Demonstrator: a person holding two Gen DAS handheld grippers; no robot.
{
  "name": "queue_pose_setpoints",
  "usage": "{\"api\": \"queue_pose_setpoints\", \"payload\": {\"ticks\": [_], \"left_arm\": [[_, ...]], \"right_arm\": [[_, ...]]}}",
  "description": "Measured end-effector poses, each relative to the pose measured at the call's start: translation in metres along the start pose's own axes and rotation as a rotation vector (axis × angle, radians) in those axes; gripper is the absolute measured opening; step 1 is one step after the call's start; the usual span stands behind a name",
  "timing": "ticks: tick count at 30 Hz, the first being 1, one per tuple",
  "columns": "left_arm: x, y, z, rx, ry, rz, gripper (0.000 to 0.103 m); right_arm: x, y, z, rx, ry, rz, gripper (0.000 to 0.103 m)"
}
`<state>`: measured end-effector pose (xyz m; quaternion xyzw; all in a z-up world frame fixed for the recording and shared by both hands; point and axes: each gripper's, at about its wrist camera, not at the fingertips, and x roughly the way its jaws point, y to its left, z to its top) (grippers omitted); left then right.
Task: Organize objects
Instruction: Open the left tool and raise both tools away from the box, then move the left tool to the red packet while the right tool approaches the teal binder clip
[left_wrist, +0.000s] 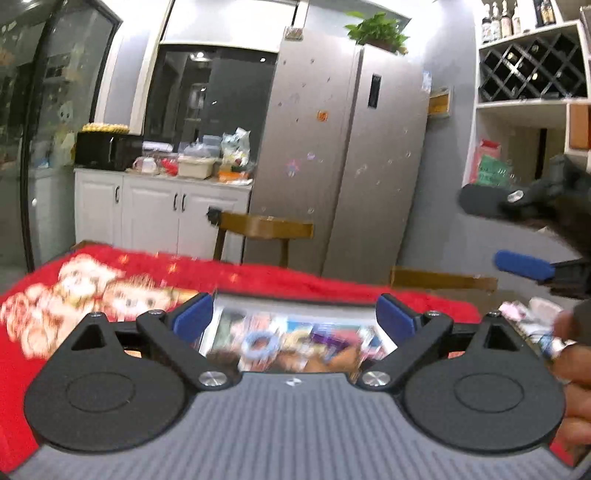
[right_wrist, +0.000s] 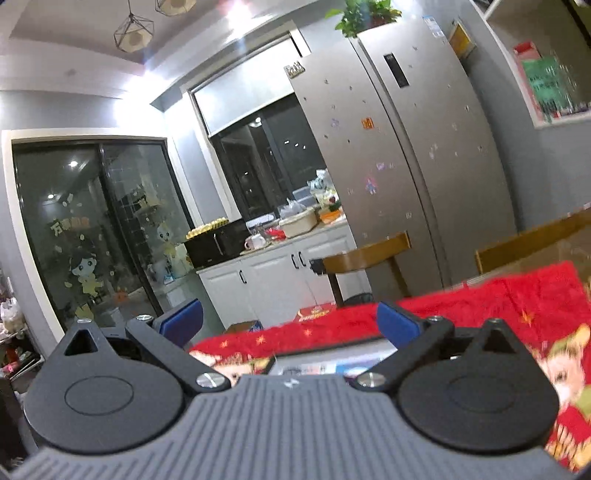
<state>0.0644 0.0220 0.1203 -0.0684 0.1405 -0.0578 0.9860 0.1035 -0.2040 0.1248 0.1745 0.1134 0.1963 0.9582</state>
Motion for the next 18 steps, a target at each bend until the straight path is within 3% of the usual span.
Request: {"api": "queue_pose_setpoints", "payload": {"ticks": [4, 7, 11, 18], "left_arm": [[0.021, 0.018, -0.042, -0.032, 0.033, 0.023, 0.097], [0.044, 0.021, -0.054, 0.008, 0.099, 0.019, 0.097], [0.056, 0.020, -0.066, 0.046, 0.127, 0.021, 0.097], [0.075, 0.008, -0.086, 0.091, 0.209, -0.035, 0.097]], "right_arm": [[0.003, -0.011, -0.035, -0.075, 0.035, -0.013, 0.103], [0.011, -0.012, -0.057, -0.145, 0.076, -0.060, 0.103], [0.022, -0.011, -0.068, -0.200, 0.141, -0.133, 0.103], [0.034, -0.026, -0.085, -0.172, 0.225, -0.145, 0.103]]}}
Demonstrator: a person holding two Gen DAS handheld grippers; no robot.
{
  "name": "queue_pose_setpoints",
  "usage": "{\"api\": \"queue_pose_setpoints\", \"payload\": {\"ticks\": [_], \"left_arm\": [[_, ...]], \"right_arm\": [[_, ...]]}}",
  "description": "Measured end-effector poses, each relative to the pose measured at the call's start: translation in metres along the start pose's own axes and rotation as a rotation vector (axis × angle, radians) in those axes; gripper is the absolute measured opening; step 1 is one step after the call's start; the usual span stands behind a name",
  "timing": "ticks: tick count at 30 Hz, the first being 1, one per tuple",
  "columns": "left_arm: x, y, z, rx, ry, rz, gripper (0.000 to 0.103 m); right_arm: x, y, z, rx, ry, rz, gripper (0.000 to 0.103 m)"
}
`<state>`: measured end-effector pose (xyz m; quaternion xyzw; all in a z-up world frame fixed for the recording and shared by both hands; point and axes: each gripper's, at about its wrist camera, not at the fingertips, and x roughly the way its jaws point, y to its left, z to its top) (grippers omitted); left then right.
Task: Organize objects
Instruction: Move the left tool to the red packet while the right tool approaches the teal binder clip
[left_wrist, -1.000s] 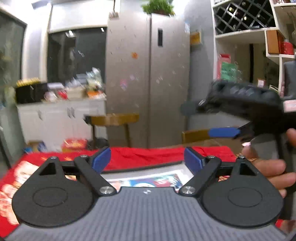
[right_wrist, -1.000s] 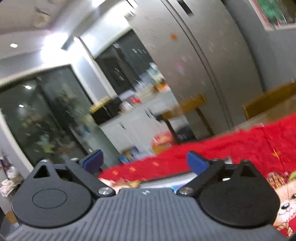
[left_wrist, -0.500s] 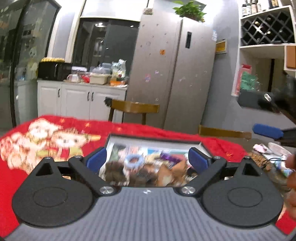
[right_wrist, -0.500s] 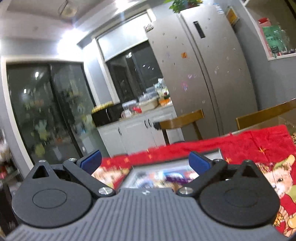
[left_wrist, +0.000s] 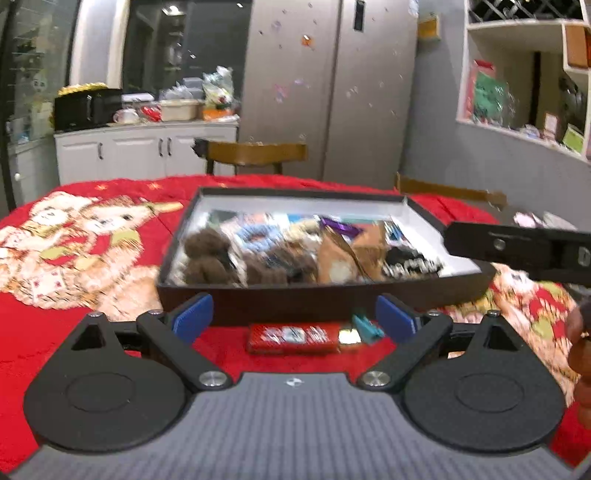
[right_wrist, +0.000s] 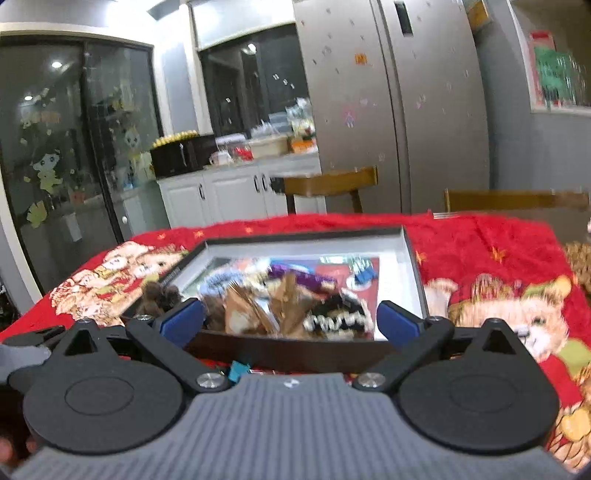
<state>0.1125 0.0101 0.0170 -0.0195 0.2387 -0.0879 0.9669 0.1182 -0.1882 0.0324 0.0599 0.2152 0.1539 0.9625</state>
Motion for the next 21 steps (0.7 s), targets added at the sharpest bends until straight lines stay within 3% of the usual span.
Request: {"api": "queue_pose_setpoints", "payload": {"ticks": [3, 7, 14, 21], "left_arm": [[0.011, -0.007, -0.004, 0.023, 0.054, -0.012, 0.096], [0.022, -0.010, -0.007, 0.032, 0.086, 0.026, 0.096], [0.040, 0.002, -0.006, -0.041, 0.170, 0.011, 0.096], [0.047, -0.009, -0.006, 0.030, 0.187, 0.059, 0.092]], "right_arm": [[0.010, -0.009, -0.003, 0.044, 0.045, -0.016, 0.102], [0.015, -0.015, -0.006, 0.069, 0.076, -0.006, 0.102], [0.022, -0.019, -0.010, 0.102, 0.112, 0.009, 0.102], [0.029, -0.022, -0.014, 0.146, 0.144, 0.019, 0.101]]}}
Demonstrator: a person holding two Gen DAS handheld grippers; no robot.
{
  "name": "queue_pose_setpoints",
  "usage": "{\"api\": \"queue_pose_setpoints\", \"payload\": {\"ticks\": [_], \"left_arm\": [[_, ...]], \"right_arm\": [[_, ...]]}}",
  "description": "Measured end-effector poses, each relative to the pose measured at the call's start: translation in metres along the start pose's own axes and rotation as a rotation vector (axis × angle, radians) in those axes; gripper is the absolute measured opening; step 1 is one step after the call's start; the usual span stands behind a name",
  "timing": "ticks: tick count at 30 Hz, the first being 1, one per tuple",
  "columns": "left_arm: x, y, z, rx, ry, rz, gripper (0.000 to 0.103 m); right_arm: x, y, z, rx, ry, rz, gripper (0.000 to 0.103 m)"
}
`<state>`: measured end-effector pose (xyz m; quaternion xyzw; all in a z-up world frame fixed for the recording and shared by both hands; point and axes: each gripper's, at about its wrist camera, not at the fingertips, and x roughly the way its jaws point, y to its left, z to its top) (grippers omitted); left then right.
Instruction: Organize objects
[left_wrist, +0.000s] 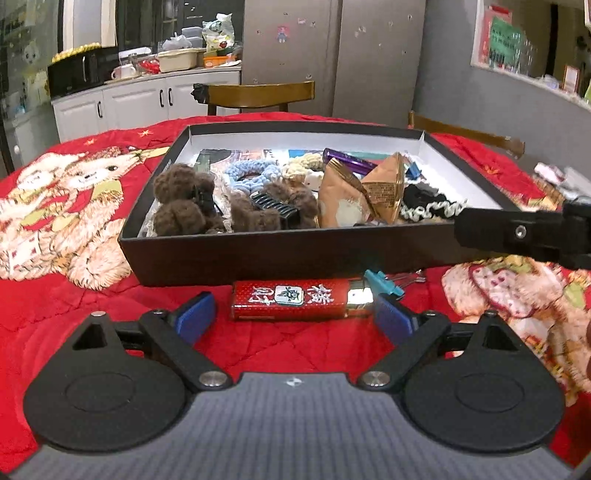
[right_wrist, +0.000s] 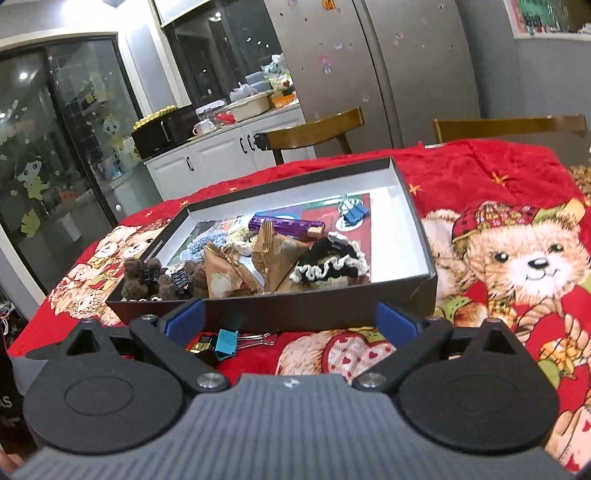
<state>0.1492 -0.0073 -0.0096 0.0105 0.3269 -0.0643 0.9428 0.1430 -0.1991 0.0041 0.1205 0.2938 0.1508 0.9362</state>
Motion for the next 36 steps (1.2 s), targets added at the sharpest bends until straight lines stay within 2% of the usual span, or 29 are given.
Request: {"api": "queue_pose_setpoints", "payload": {"ticks": [2, 9, 14, 21, 29, 36], "left_arm": [[0.001, -0.002, 0.000, 0.012, -0.006, 0.011, 0.085], [-0.004, 0.005, -0.002, -0.008, -0.013, 0.018, 0.085], [-0.015, 0.015, -0.008, -0.038, -0.020, 0.067, 0.085], [-0.018, 0.024, -0.010, -0.041, -0.016, 0.112, 0.085], [-0.019, 0.026, -0.012, -0.040, -0.013, 0.142, 0.085], [-0.022, 0.020, -0.014, 0.021, -0.018, 0.182, 0.085]], "right_arm": [[0.003, 0.000, -0.001, 0.008, 0.012, 0.003, 0.100], [0.010, 0.002, -0.006, -0.012, 0.033, 0.012, 0.100], [0.021, 0.003, -0.012, -0.021, 0.071, 0.032, 0.099], [0.032, 0.022, -0.014, -0.102, 0.075, 0.069, 0.099], [0.037, 0.030, -0.017, -0.147, 0.087, 0.071, 0.082], [0.036, 0.035, -0.022, -0.191, 0.086, 0.042, 0.076]]}}
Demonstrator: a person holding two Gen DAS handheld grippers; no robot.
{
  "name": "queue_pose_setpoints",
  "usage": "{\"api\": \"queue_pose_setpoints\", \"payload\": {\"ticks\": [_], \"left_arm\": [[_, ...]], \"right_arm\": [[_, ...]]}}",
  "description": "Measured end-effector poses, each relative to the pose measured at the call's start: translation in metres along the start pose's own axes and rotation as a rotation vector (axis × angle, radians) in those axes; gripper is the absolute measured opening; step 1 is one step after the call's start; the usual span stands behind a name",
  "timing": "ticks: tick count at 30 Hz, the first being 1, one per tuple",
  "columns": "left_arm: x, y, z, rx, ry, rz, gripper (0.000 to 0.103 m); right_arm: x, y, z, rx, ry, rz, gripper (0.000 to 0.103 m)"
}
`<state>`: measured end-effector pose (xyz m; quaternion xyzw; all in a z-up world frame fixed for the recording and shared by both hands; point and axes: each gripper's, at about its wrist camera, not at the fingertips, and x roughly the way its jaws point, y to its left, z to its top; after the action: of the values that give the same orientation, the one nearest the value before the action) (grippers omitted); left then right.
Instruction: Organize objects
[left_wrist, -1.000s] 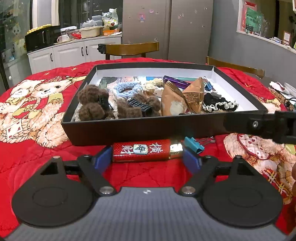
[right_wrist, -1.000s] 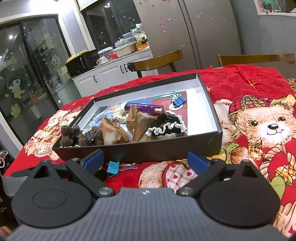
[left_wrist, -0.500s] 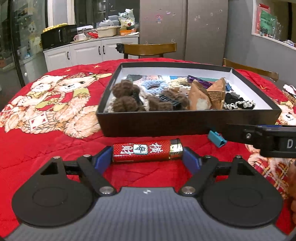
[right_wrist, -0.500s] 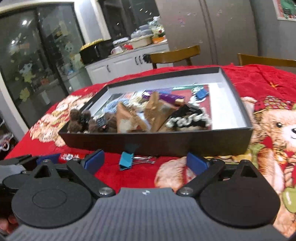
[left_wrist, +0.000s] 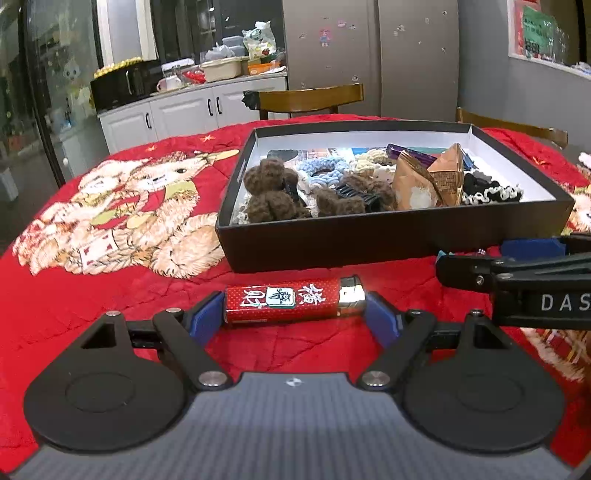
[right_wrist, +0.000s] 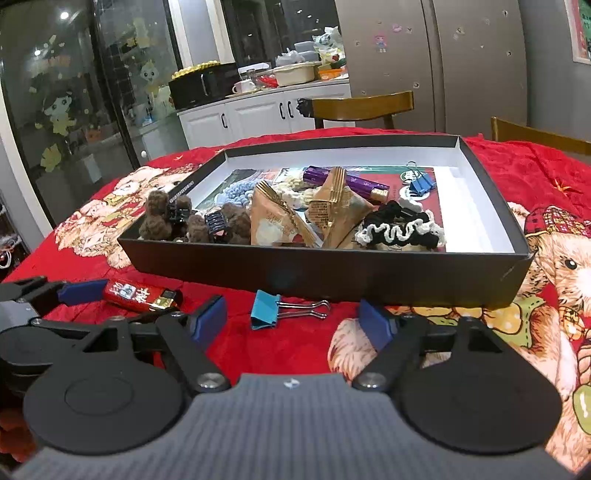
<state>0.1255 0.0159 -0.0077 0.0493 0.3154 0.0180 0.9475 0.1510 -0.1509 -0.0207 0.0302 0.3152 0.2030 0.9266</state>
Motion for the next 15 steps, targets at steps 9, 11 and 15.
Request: {"api": "queue_pose_setpoints", "payload": {"ticks": [9, 11, 15], "left_arm": [[-0.001, 0.003, -0.001, 0.003, -0.004, 0.017, 0.085], [-0.002, 0.001, -0.001, 0.011, -0.007, 0.023, 0.085], [-0.002, -0.001, -0.001, 0.015, -0.008, 0.026, 0.085]], "right_arm": [[0.002, 0.021, -0.004, -0.169, 0.019, -0.092, 0.054], [0.001, 0.021, -0.004, -0.172, 0.018, -0.092, 0.052], [0.001, 0.022, -0.004, -0.178, 0.015, -0.097, 0.052]]}}
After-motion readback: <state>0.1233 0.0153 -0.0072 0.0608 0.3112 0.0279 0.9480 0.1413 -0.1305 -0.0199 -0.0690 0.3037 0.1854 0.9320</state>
